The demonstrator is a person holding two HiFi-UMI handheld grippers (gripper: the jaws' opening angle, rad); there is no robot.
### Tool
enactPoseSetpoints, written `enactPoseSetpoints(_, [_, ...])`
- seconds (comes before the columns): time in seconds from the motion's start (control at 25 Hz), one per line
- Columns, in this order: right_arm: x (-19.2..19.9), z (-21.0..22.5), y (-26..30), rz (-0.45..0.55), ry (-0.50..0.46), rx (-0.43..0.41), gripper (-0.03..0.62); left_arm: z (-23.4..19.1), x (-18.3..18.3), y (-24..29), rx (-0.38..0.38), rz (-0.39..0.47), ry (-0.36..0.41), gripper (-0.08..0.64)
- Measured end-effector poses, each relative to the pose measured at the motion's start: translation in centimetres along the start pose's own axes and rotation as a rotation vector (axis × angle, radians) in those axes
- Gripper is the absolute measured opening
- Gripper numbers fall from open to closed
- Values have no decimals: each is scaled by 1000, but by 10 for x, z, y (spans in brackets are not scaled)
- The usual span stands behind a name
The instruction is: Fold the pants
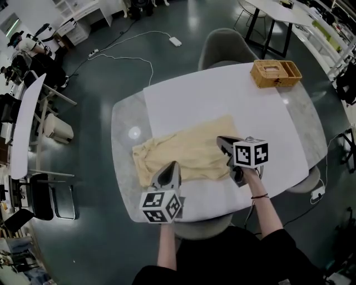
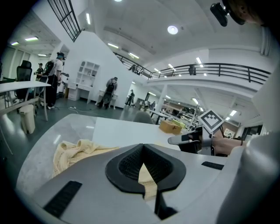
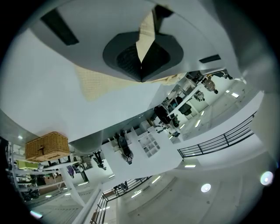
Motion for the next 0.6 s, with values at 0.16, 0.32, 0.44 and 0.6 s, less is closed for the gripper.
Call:
enactPoseSetpoints(0.16, [4, 26, -8, 2, 34, 41, 15, 11, 0, 17, 21, -25, 13, 14])
enactPoseSetpoints(0.32, [9, 49, -11, 4, 60, 98, 16, 19, 3, 33, 38, -49, 24, 14])
enactPoseSetpoints(0.44, [12, 62, -10, 5, 80, 111, 17, 23, 3, 42, 46, -66, 30, 14])
enactPoseSetpoints(0.6, [16, 80, -7, -10, 96, 153, 51, 24, 6, 51, 50, -86, 32, 14])
Point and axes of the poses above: the fingertips, and each gripper's own axes: y forward along the fingers, z to its right, x out of its underside, the point moved 7 cm from there along -y, backward along the fingers, and after that the axes turned 9 degrees about -z, right-handed, at the moved point
